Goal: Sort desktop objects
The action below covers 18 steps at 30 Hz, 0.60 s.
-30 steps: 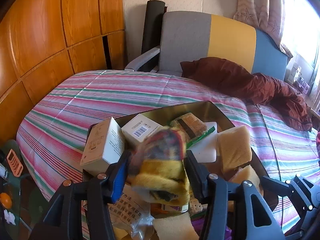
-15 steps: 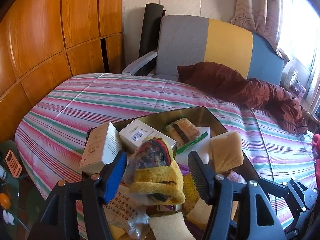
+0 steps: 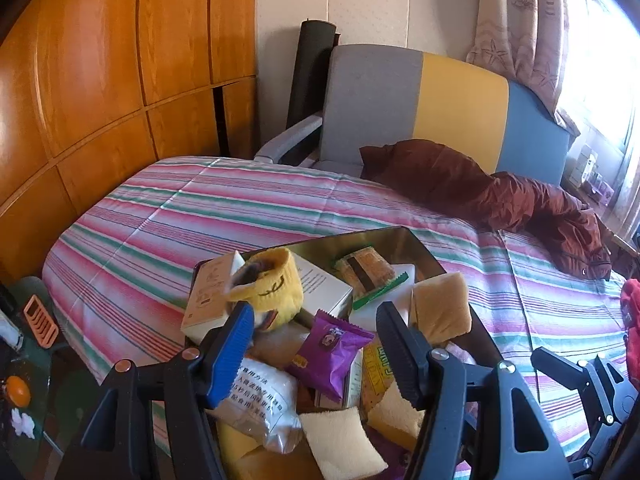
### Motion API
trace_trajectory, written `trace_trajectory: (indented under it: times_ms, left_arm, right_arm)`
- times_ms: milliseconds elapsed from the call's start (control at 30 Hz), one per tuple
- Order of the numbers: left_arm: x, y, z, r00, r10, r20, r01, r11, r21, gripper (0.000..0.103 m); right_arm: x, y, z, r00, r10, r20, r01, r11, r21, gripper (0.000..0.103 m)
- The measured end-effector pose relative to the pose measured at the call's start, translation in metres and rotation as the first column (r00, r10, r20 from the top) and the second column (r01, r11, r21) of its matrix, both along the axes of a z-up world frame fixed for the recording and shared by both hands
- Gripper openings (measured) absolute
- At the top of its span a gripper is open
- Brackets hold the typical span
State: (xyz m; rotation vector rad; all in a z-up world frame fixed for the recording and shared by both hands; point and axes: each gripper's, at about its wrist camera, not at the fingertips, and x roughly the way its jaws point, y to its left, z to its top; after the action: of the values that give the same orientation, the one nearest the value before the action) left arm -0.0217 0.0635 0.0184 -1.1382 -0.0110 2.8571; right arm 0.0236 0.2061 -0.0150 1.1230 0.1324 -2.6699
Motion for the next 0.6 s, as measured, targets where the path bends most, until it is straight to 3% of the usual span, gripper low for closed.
trace_trajectory:
  times_ms: [67,167,300,600]
  left_arm:
    - [0.003,0.000,0.000,1.000,0.013,-0.001,-0.013,1.000,-0.004,0.065]
    - [0.007,0.002,-0.001,0.999,0.031,0.011,-0.031,0.999,-0.033,0.077]
    - [0.014,0.000,-0.001,0.999,0.036,0.015,-0.036,0.999,-0.006,0.077]
    - [0.024,-0.004,0.013,0.994,0.102,-0.046,-0.104,0.994,-0.034,0.077]
  right_arm:
    - [0.002,-0.002,0.001,1.000,-0.009,-0.004,0.009,1.000,0.016,0.089]
    - [0.004,-0.003,-0.002,0.999,-0.036,0.000,0.036,0.998,0.050,0.089]
    - [0.006,0.002,-0.006,0.998,-0.058,0.014,0.058,0.998,0.034,0.089]
    - [0.010,0.003,-0.007,0.997,-0.073,0.013,0.073,0.997,0.026,0.089]
